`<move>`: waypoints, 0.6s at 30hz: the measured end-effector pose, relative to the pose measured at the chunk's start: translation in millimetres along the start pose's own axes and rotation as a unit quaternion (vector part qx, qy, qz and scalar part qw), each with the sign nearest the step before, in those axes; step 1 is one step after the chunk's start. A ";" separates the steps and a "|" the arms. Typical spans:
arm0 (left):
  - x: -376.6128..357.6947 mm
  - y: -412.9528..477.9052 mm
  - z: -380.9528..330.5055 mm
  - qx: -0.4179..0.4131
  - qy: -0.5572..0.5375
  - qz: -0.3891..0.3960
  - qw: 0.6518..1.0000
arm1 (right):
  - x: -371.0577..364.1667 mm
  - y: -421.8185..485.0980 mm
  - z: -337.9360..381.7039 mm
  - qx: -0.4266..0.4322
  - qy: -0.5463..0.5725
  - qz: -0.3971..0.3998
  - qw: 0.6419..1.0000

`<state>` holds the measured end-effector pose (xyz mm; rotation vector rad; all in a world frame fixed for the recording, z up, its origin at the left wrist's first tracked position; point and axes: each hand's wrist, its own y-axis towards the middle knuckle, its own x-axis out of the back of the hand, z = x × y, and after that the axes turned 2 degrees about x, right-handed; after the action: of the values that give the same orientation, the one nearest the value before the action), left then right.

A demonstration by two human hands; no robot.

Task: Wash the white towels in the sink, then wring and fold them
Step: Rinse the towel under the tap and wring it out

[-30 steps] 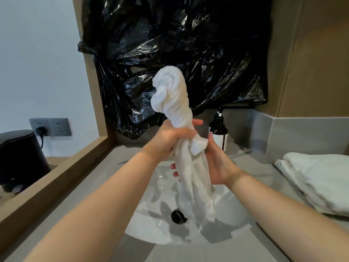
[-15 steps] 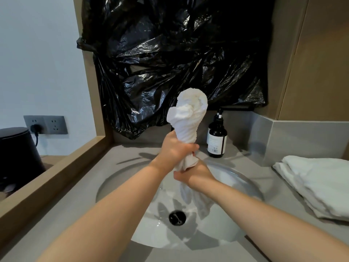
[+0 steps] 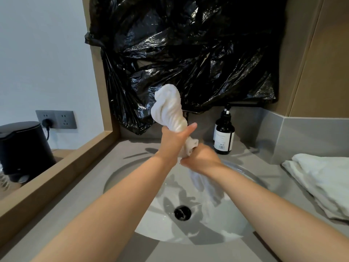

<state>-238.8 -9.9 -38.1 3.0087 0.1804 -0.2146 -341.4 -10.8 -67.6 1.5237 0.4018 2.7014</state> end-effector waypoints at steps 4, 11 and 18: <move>-6.5 -7.7 7.3 -0.022 0.012 0.021 0.999 | 2.4 15.3 -6.8 0.036 -0.043 0.053 0.997; 9.5 2.9 -14.0 0.013 -0.135 0.050 0.990 | 42.2 4.7 -36.7 0.000 0.499 0.262 0.826; 19.7 2.5 -34.1 0.060 -0.282 0.128 0.949 | -13.4 -10.2 -55.4 -0.142 0.596 0.231 0.756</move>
<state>-214.5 -5.9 -7.2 2.8934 -0.2842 -1.0650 -382.2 -14.6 -108.5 -0.4250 -0.4848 3.4890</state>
